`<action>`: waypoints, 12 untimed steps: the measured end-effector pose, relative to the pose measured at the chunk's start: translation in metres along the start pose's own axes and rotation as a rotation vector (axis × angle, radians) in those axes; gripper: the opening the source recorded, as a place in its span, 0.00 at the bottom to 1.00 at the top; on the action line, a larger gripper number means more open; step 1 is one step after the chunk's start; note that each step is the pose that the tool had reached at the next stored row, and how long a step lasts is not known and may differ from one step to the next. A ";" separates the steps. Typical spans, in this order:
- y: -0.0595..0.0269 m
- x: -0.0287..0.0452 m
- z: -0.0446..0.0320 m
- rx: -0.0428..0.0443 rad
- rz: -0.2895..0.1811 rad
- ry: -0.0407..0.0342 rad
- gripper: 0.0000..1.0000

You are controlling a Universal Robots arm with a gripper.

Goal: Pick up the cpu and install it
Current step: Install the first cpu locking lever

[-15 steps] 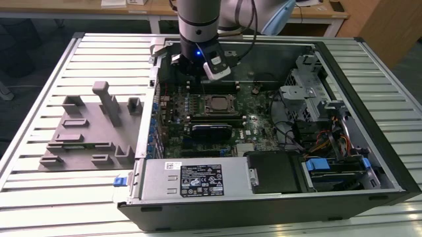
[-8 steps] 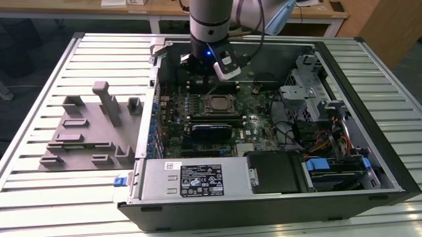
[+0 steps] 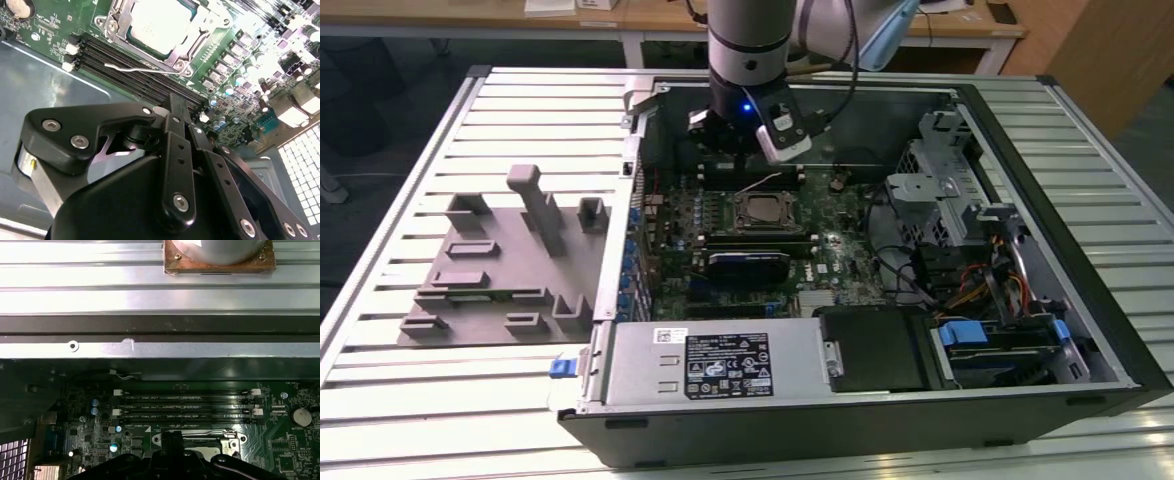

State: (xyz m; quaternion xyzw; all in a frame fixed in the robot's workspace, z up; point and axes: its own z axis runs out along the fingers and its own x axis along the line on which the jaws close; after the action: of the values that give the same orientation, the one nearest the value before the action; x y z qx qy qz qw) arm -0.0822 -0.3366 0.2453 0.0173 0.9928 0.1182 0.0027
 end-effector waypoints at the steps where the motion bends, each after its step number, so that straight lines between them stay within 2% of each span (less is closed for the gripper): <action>1: 0.0000 0.0000 0.0001 0.0000 0.000 -0.0015 0.11; 12: -0.0021 -0.0050 0.0095 0.0000 0.015 -0.0070 0.11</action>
State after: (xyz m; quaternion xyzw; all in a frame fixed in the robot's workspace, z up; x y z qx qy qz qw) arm -0.0772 -0.3366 0.2356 0.0253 0.9927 0.1181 0.0053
